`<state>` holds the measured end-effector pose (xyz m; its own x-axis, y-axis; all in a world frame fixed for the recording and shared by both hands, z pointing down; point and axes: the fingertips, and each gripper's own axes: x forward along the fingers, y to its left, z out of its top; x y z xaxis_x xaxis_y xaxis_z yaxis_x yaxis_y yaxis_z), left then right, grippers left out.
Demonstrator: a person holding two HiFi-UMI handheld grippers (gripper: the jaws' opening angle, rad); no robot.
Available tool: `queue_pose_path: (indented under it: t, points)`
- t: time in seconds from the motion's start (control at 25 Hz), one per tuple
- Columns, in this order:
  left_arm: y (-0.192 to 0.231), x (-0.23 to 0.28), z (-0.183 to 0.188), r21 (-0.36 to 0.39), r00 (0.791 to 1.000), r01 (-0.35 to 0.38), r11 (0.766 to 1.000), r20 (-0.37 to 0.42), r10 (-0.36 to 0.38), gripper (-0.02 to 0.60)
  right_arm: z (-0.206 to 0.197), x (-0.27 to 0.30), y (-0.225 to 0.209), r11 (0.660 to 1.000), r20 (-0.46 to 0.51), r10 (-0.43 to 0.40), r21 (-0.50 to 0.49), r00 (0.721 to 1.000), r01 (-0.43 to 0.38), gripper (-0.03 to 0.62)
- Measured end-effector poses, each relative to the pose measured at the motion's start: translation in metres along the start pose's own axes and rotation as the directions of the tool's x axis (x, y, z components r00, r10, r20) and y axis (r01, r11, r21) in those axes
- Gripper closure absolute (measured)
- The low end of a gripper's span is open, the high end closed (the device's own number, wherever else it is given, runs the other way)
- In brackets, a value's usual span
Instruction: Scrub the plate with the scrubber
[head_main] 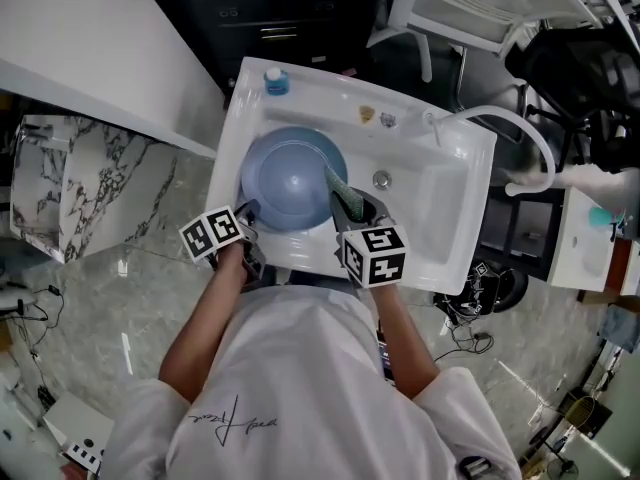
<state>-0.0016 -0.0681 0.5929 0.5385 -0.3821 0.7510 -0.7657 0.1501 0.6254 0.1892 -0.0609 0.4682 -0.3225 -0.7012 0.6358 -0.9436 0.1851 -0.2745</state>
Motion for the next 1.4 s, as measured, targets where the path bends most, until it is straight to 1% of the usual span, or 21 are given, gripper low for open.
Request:
queue_pose_path:
  t: [0.16, 0.28, 0.36, 0.52, 0.6, 0.72, 0.84, 0.92, 1.0, 1.12, 1.24, 1.4]
  points:
    - [0.001, 0.005, -0.002, -0.010, 1.000, 0.002, 1.000, -0.013, -0.002, 0.480, 0.001, 0.019, -0.005, 0.998, -0.029, 0.036, 0.044, 0.999, -0.035, 0.543]
    - [0.004, 0.006, -0.004, -0.012, 1.000, -0.013, 1.000, -0.018, 0.013, 0.480, -0.004, 0.035, -0.013, 0.999, -0.100, 0.029, 0.022, 0.995, -0.027, 0.542]
    - [0.005, 0.006, -0.005, -0.018, 1.000, -0.014, 1.000, -0.012, 0.014, 0.480, -0.008, 0.046, -0.021, 1.000, -0.144, -0.002, 0.007, 0.990, 0.003, 0.530]
    - [0.004, 0.007, -0.004, -0.041, 1.000, 0.013, 0.999, 0.001, -0.013, 0.480, -0.015, 0.070, -0.033, 0.998, -0.227, -0.064, -0.017, 0.972, 0.062, 0.531]
    - [0.004, 0.007, -0.006, -0.055, 1.000, 0.023, 0.998, 0.001, -0.023, 0.480, -0.017, 0.079, -0.039, 0.994, -0.254, -0.105, -0.032, 0.961, 0.101, 0.532]
    - [0.003, 0.007, -0.005, -0.071, 0.999, 0.037, 0.997, 0.003, -0.037, 0.480, -0.016, 0.094, -0.048, 0.988, -0.286, -0.155, -0.025, 0.946, 0.154, 0.531]
    - [0.004, 0.006, -0.006, -0.077, 0.999, 0.047, 0.996, 0.003, -0.047, 0.480, -0.019, 0.106, -0.056, 0.975, -0.319, -0.217, -0.026, 0.922, 0.220, 0.533]
    - [0.005, 0.006, -0.007, -0.090, 0.998, 0.060, 0.994, 0.003, -0.060, 0.480, -0.019, 0.111, -0.059, 0.964, -0.321, -0.257, -0.021, 0.911, 0.264, 0.533]
    - [0.006, 0.004, -0.008, -0.105, 0.997, 0.073, 0.992, 0.000, -0.074, 0.480, -0.018, 0.115, -0.061, 0.954, -0.311, -0.285, -0.002, 0.907, 0.300, 0.534]
    - [0.008, 0.004, -0.008, -0.097, 0.996, 0.084, 0.992, -0.007, -0.085, 0.480, -0.015, 0.123, -0.062, 0.942, -0.296, -0.314, 0.017, 0.902, 0.334, 0.534]
    - [0.007, 0.004, -0.008, -0.072, 0.995, 0.091, 0.993, -0.021, -0.093, 0.479, -0.012, 0.129, -0.059, 0.939, -0.286, -0.330, 0.001, 0.900, 0.344, 0.534]
    - [0.005, 0.005, -0.009, -0.060, 0.994, 0.099, 0.993, -0.039, -0.102, 0.477, -0.010, 0.137, -0.053, 0.938, -0.279, -0.340, -0.037, 0.898, 0.344, 0.534]
